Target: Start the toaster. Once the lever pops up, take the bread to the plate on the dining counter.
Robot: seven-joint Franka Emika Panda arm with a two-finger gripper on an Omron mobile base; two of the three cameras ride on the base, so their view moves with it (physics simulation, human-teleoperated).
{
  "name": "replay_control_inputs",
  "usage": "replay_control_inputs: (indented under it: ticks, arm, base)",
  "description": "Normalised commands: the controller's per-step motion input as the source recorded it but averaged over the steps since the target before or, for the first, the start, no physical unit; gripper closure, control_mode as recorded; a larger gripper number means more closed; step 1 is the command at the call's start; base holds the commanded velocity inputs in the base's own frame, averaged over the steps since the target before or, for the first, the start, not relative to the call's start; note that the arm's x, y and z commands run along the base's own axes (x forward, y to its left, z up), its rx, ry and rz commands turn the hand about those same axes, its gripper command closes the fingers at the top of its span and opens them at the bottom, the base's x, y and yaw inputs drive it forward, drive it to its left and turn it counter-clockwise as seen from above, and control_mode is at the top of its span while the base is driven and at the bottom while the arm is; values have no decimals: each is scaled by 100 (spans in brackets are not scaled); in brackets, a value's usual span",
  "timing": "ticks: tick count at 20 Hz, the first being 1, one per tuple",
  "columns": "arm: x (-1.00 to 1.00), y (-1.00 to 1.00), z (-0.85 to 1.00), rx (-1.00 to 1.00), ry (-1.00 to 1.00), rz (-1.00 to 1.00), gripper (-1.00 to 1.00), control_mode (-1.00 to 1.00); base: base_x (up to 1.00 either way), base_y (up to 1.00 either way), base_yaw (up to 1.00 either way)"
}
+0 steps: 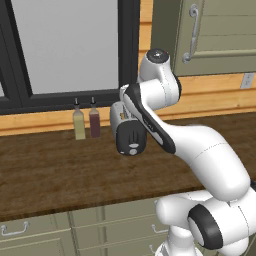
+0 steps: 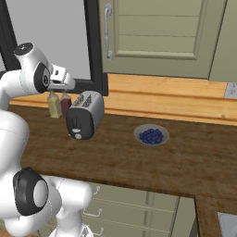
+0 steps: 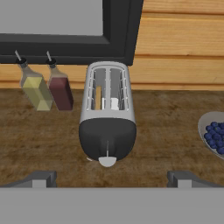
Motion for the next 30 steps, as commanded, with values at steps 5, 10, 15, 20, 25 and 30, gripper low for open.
replay_control_inputs:
  ticks: [5,10,15,20,25,30]
  arm:
    - [0,0,0,0,0,0,-100,-100]
    - [0,0,0,0,0,0,-100,-100]
    - [0,0,0,0,0,0,-100,-100]
    - [0,0,0,0,0,0,-100,-100]
    - [0,0,0,0,0,0,-100,-100]
    - [0,0,0,0,0,0,-100,-100]
  base:
    - [0,0,0]
    - [0,0,0]
    - [0,0,0]
    - [0,0,0]
    - [0,0,0]
    - [0,0,0]
